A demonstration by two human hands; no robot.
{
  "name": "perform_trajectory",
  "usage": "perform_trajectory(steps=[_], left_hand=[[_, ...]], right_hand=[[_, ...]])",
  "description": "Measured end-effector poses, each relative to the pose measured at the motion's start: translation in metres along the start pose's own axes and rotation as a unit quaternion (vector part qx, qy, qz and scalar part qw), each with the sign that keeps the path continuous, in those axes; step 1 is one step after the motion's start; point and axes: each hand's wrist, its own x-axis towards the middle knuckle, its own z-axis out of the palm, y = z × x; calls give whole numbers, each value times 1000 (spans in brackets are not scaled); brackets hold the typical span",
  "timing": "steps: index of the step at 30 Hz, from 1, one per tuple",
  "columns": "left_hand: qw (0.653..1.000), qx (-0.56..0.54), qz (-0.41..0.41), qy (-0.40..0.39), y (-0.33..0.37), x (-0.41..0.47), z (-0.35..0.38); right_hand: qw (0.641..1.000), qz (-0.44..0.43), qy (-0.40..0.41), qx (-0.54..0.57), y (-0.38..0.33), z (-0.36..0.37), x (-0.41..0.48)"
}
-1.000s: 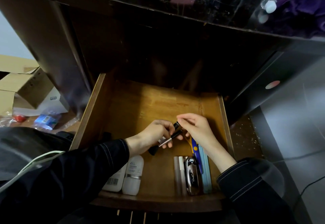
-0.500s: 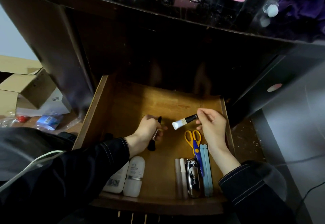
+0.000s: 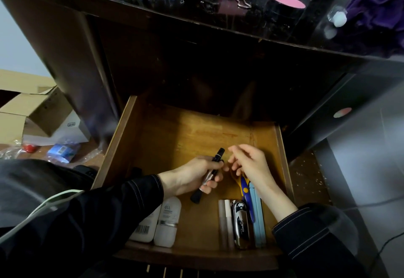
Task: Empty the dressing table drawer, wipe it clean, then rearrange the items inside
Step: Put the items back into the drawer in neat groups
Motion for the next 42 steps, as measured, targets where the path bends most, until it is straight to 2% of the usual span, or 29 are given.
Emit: perform_trajectory(steps=[4,7,11,13,17,20,22,24,26,28,29,31,33,35,36,38,42], left_hand=[[998,-54,-6,11,6,-2,-3],[997,-75,-1,29,7,-2,-2],[996,-69,-3,58,9,-2,-3],[991,-72,-1,109,10,0,-4],[957,-41,29,286,8,7,-18],[945,-79,34,314,7,6,-31],[944,-93,28,314,9,5,-31],[945,-92,31,314,11,4,-28],[944,-96,31,315,13,5,-26],[944,-103,27,314,13,4,-25],[943,-106,28,313,14,3,-25],[942,-110,32,315,15,2,-26],[942,-109,34,315,15,1,-24],[943,-105,36,315,14,1,-22],[943,-103,34,314,14,0,-21],[945,-101,29,310,14,0,-19],[946,-93,23,309,16,-2,-18]], right_hand=[[993,50,-103,0,-5,6,-3],[991,19,-125,-30,-7,6,-3],[992,32,-121,20,-5,5,-2],[994,39,-86,59,-3,5,0],[997,45,-14,65,-1,1,3],[1000,-8,21,12,0,3,1],[990,-110,19,-86,1,4,-4],[943,-208,-56,-252,2,6,-12],[871,-250,-162,-390,7,11,-19],[811,-263,-256,-456,16,15,-22],[798,-252,-286,-467,18,16,-23],[821,-217,-273,-453,17,14,-19],[862,-198,-175,-433,14,12,-12],[880,-170,-89,-435,15,13,-4],[879,-148,-80,-447,16,16,-1],[855,-120,-111,-493,21,22,3],[827,-151,-160,-518,28,30,3]])
